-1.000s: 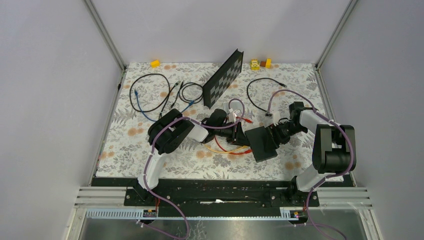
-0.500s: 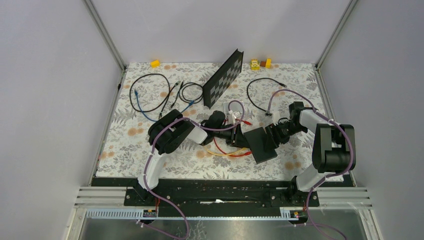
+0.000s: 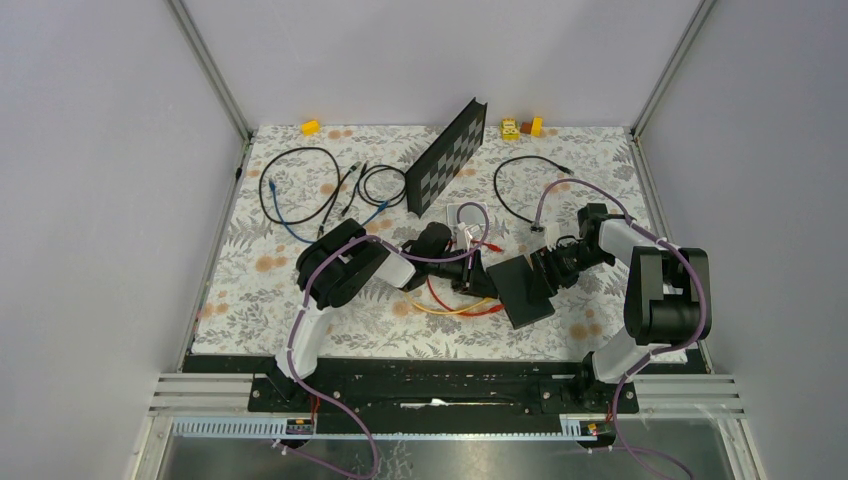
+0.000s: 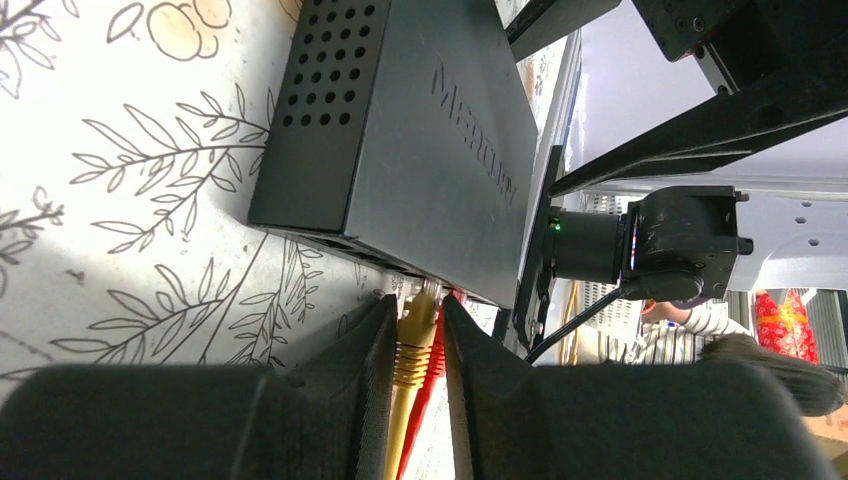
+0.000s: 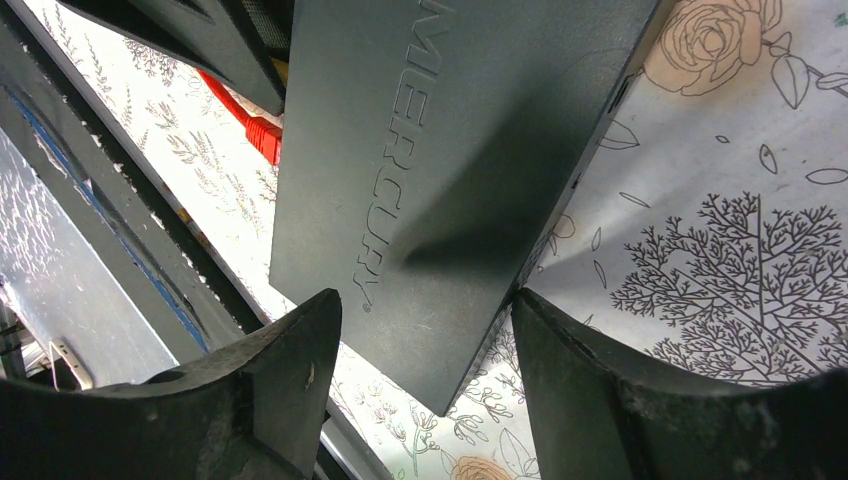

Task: Pull the plug from the switch port
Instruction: Pull the connector from the switch port.

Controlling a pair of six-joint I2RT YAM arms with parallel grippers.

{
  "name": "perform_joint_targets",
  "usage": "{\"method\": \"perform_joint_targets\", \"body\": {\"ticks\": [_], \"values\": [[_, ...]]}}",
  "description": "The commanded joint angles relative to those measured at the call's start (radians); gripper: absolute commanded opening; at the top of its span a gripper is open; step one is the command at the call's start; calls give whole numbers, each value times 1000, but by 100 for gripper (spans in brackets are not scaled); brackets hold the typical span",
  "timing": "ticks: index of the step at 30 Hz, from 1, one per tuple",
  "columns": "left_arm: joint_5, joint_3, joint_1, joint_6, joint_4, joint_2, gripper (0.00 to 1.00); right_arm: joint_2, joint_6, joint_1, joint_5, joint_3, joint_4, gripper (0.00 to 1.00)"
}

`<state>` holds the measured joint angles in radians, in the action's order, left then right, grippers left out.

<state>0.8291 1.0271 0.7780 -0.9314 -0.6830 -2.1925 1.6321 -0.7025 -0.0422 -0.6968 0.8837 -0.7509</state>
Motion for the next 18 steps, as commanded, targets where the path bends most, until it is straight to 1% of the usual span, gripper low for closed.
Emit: {"method": "perform_joint_targets", "body": {"ticks": [1, 10, 18], "values": [[-10, 19, 18, 25, 47, -16, 26, -3, 7, 3, -39, 30, -22, 69], [-14, 34, 16, 7, 55, -19, 25, -50, 19, 5, -11, 2, 19, 68], [-21, 75, 15, 13, 99, -35, 18, -83, 26, 5, 15, -19, 38, 68]]}}
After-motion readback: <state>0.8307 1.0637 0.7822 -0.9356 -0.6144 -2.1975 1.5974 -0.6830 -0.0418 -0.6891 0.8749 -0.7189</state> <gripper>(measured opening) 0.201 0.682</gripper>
